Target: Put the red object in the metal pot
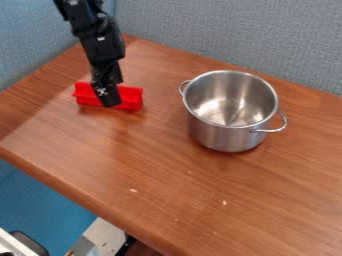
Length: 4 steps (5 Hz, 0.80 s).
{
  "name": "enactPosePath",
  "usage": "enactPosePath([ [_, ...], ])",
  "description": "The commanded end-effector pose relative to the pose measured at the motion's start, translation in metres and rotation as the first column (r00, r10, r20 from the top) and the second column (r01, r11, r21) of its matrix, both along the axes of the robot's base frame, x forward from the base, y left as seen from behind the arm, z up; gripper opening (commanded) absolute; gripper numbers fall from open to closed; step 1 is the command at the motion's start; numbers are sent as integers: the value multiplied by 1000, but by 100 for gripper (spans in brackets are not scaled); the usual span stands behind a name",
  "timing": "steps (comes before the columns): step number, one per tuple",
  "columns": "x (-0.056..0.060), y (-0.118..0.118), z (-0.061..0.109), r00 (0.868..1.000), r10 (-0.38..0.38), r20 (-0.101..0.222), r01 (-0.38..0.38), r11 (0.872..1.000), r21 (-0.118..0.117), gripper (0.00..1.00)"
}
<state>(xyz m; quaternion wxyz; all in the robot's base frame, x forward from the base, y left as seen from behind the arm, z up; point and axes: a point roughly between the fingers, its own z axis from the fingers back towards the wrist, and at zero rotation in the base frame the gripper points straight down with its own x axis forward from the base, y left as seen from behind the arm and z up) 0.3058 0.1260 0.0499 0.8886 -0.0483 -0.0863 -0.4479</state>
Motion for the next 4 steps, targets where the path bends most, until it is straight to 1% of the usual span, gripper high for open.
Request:
enactPosePath([
  [1,14,6,2,1000,3,14,-3,1000,15,100],
  [2,20,8,-11,1000,13,-15,-13,1000,-2,0],
  [4,20,10,-17,999,30,-24,-31,999,-21,0],
])
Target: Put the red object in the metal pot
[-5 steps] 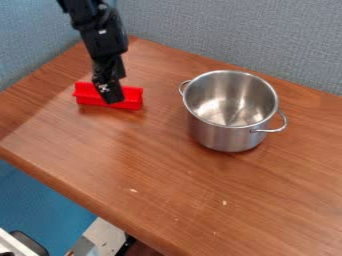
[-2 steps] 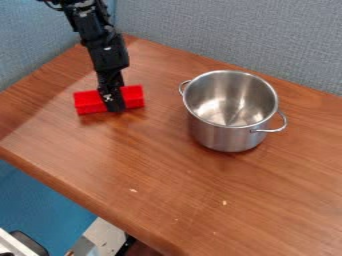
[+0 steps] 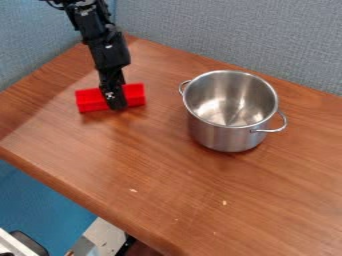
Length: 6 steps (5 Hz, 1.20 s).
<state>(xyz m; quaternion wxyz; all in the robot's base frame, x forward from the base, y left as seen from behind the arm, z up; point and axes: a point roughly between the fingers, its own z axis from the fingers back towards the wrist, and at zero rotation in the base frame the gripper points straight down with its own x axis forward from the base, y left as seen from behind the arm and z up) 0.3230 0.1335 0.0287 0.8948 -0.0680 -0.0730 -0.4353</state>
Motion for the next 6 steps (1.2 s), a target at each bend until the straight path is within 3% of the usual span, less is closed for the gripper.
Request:
enactPosePath([
  [1,2,3,4,1000,17,18,-17,1000,-3,0],
  [4,1,9,-3,999,50,-1,-50,999,-21,0],
  [6,0,15,-4,997,73,-15,-74,997,-21,0],
])
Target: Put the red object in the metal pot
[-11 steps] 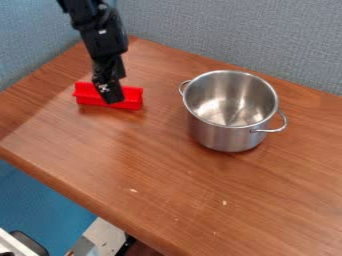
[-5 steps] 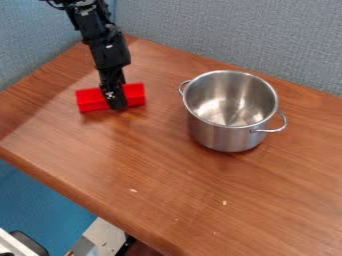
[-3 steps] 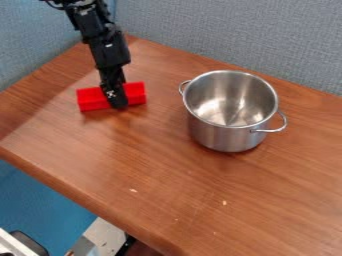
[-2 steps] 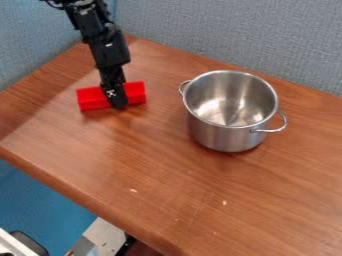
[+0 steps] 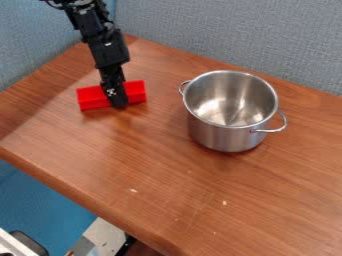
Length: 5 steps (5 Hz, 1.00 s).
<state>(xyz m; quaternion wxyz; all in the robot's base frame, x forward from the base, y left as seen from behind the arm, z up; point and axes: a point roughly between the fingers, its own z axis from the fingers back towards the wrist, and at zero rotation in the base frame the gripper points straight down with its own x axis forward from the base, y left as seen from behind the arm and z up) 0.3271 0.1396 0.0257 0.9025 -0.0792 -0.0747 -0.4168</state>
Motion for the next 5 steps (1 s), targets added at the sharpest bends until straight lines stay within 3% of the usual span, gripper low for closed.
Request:
enactPosePath([
  [1,-5,12,-1,999,47,-13,-47,999,3,0],
  [5,-10,19,5,997,78,-25,-77,997,17,0],
])
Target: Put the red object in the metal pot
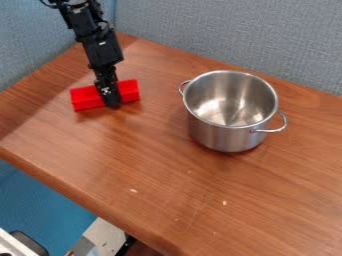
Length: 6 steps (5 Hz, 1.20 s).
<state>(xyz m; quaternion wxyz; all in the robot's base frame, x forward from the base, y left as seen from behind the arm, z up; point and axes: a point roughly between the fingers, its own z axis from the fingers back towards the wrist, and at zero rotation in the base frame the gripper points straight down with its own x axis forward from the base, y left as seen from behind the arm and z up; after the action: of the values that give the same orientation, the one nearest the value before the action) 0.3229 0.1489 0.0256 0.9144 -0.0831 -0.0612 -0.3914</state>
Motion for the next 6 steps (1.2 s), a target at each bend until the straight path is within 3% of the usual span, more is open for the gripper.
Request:
enactPosePath([
  [1,-6,10,7,1000,28,9,-28,999,17,0],
  [6,-9,5,20,999,44,21,-45,998,33,0],
])
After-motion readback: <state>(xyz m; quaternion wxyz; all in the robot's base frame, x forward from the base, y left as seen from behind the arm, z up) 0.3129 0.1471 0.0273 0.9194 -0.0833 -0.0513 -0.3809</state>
